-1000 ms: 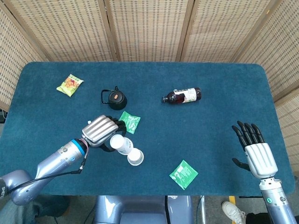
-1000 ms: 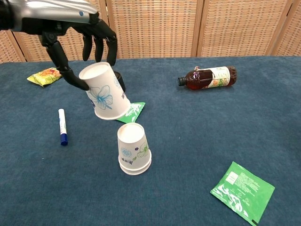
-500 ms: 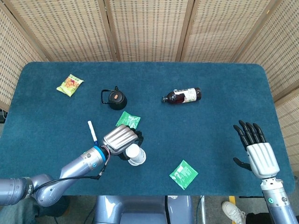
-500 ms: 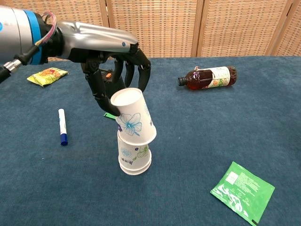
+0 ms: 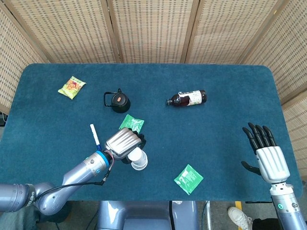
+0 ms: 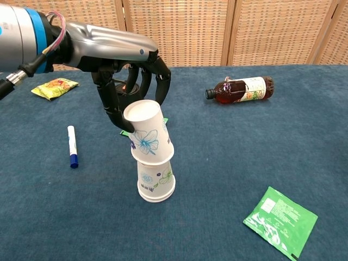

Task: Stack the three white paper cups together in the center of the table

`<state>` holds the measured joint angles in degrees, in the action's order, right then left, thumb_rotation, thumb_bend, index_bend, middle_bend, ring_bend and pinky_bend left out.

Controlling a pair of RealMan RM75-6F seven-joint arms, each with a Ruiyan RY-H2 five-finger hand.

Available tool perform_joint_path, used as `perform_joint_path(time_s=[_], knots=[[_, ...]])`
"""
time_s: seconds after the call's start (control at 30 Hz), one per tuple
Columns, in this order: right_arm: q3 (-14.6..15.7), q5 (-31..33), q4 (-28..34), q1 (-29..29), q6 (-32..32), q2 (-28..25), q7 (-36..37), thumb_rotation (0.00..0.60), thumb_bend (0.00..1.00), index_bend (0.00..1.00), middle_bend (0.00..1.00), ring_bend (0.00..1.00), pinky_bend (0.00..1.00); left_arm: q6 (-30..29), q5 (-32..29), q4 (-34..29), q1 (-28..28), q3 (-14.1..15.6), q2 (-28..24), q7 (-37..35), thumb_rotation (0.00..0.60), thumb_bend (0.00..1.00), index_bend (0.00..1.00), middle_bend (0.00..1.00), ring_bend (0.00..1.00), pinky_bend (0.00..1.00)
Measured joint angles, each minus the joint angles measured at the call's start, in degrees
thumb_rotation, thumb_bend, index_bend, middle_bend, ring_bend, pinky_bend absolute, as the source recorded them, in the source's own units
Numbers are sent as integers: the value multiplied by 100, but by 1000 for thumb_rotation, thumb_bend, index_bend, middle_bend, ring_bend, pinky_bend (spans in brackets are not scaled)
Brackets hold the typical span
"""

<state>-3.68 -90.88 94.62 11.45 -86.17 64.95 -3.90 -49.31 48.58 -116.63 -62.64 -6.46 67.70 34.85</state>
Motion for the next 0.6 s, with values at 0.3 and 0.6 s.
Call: perform_joint_path(time_s=[0.3,0.6], knots=[[-13,-35,26,-23,-2,-5,-23,600,0,37,69,7,0,-12,-118,-49,-60,124,-46,21,600,56,180,141,163,286],[-17,-99,53,-48,-28,-29,-4,600,0,36,69,7,0,85,-59,-163,-64,256,-203,-122,600,0,0,0,0,2]])
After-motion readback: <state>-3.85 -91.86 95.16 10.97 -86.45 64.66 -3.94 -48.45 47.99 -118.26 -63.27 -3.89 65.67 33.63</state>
